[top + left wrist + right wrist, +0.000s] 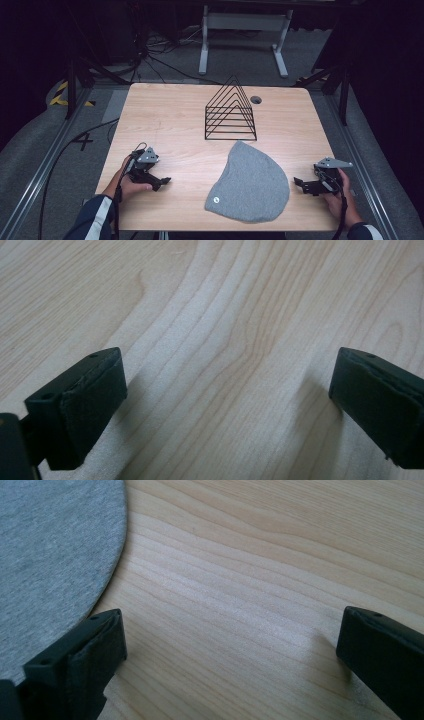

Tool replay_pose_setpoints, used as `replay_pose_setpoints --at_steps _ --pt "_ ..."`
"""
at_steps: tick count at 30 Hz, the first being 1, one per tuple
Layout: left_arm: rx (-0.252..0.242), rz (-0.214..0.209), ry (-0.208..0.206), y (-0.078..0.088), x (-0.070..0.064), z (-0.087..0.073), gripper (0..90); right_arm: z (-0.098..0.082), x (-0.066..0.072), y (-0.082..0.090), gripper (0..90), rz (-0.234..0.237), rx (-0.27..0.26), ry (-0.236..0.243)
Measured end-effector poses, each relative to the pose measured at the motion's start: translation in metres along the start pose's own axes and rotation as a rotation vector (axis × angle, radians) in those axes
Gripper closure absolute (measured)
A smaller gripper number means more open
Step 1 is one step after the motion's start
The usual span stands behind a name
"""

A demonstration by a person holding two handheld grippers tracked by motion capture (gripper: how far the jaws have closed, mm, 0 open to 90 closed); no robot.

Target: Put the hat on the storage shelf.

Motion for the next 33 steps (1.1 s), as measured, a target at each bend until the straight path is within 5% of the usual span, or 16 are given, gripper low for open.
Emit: replay_pose_setpoints --at_steps 16,22,25,26,27,29,31,33 --pt "-0.001 0.029 0.034 0.008 0.002 -0.002 15.6 -0.002 0.0 0.003 0.1 0.01 -0.001 0.015" --pt "0.016 -0.006 0.025 0.008 0.002 0.004 25.9 -0.003 0.0 0.004 1.3 0.008 0.005 0.012" --pt "0.028 -0.009 -0.011 0.003 -0.003 0.012 29.9 -0.002 -0.002 0.009 22.5 0.0 -0.012 -0.009" --pt "0.035 -0.018 -0.018 0.003 -0.004 0.015 30.0 0.0 -0.002 0.011 22.4 0.006 -0.021 -0.019" --pt "0.011 -0.024 -0.021 0.002 -0.006 0.02 30.9 0.002 -0.001 0.013 18.6 0.013 -0.033 -0.019" --pt "-0.028 -0.04 -0.039 0.002 -0.011 0.036 33.6 0.008 0.005 0.02 39.5 0.031 -0.079 0.014" --pt "-0.045 -0.046 -0.053 0.002 -0.014 0.045 34.2 0.012 0.01 0.022 38.1 0.041 -0.097 0.022" --pt "-0.072 -0.066 -0.071 -0.004 -0.022 0.062 36.4 0.021 0.023 0.025 50.1 0.078 -0.123 0.05"
Point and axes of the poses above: each handheld gripper's, and its own axes: y roughly backward along the jaws, z roughly out of its top, x roughly to its left, the point moved 5 cm from there along -y, roughly forward along the jaws, and after that the axes turned 5 degrees about y, right-handed, at the moved point
